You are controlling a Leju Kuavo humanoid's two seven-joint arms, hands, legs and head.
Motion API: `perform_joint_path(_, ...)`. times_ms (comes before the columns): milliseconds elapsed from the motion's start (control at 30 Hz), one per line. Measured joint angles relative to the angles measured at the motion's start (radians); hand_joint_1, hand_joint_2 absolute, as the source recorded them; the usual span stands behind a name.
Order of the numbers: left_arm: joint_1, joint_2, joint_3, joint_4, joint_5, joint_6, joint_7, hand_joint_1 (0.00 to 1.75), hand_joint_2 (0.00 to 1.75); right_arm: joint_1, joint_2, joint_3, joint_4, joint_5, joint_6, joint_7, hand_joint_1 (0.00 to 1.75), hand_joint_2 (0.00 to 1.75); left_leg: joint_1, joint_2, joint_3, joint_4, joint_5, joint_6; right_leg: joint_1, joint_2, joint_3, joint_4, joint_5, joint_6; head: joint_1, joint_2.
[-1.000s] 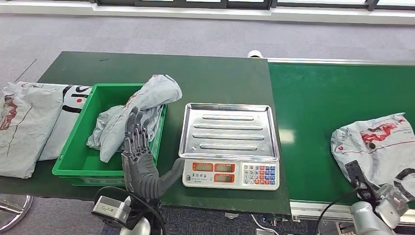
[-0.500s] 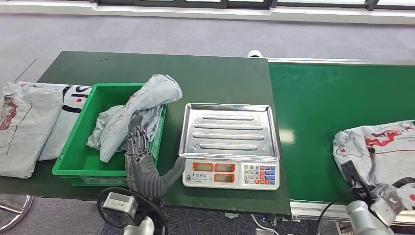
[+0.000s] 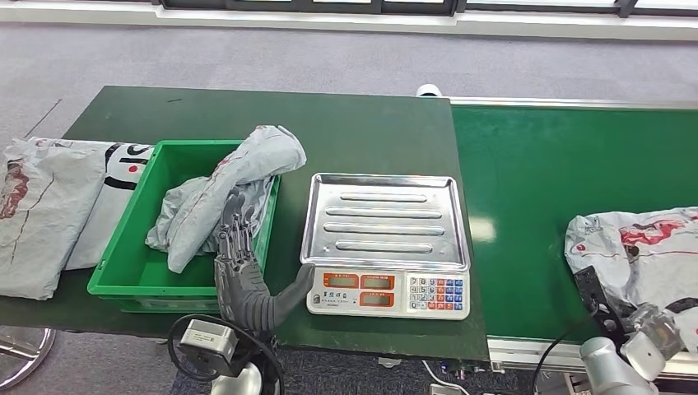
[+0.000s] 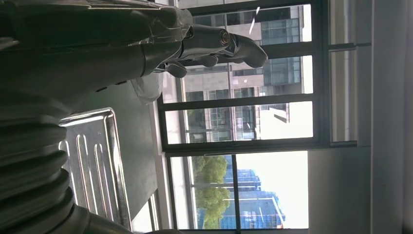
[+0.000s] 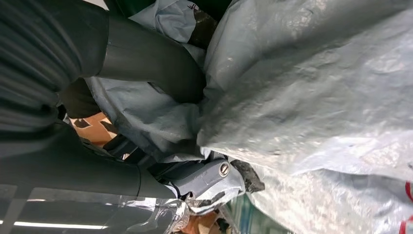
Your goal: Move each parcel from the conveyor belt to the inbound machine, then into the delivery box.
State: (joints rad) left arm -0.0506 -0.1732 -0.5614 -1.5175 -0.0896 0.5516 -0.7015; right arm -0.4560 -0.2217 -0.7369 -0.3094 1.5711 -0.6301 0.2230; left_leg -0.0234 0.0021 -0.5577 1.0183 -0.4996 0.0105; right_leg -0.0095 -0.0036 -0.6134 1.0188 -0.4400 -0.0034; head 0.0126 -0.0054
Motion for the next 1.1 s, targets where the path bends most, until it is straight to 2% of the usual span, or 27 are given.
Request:
perform_joint_path(200, -0.032, -0.018, 0.007, 0.057, 0.008, -0.005, 0.001, 0.00, 1.75, -0.004, 0.015, 0.014, -0.003, 0.000, -0.062, -0.002, 1.75, 1.75, 0.000, 0.000, 0.001, 0.000, 0.000, 0.000, 0.000, 0.000, 0.000, 0.000, 0.000, 0.000, 0.000, 0.000)
perform_joint_path(467, -0.046, -0.038, 0.035, 0.092, 0.004, -0.028, 0.001, 0.00, 1.75, 0.010, 0.044, 0.043, -0.058, 0.000, -0.072, 0.014, 1.75, 1.75, 0.000, 0.000, 0.007, 0.000, 0.001, 0.000, 0.000, 0.000, -0.002, 0.000, 0.001, 0.000, 0.000, 0.000)
perform_joint_path(800, -0.056, -0.053, 0.068, 0.118, -0.001, -0.051, 0.001, 0.00, 1.75, 0.052, 0.107, 0.044, -0.246, 0.000, -0.072, -0.052, 1.75, 1.75, 0.000, 0.000, 0.007, 0.000, 0.001, 0.000, 0.000, 0.000, -0.002, 0.000, 0.001, 0.000, 0.000, 0.000)
perform_joint_path(1100, -0.053, -0.056, 0.085, 0.128, -0.014, -0.072, 0.001, 0.00, 1.75, 0.115, 0.188, 0.043, -0.461, -0.012, -0.072, -0.158, 1.75, 1.75, 0.000, 0.000, 0.006, 0.000, 0.001, -0.001, 0.000, 0.001, -0.003, 0.000, 0.000, 0.000, 0.000, 0.000)
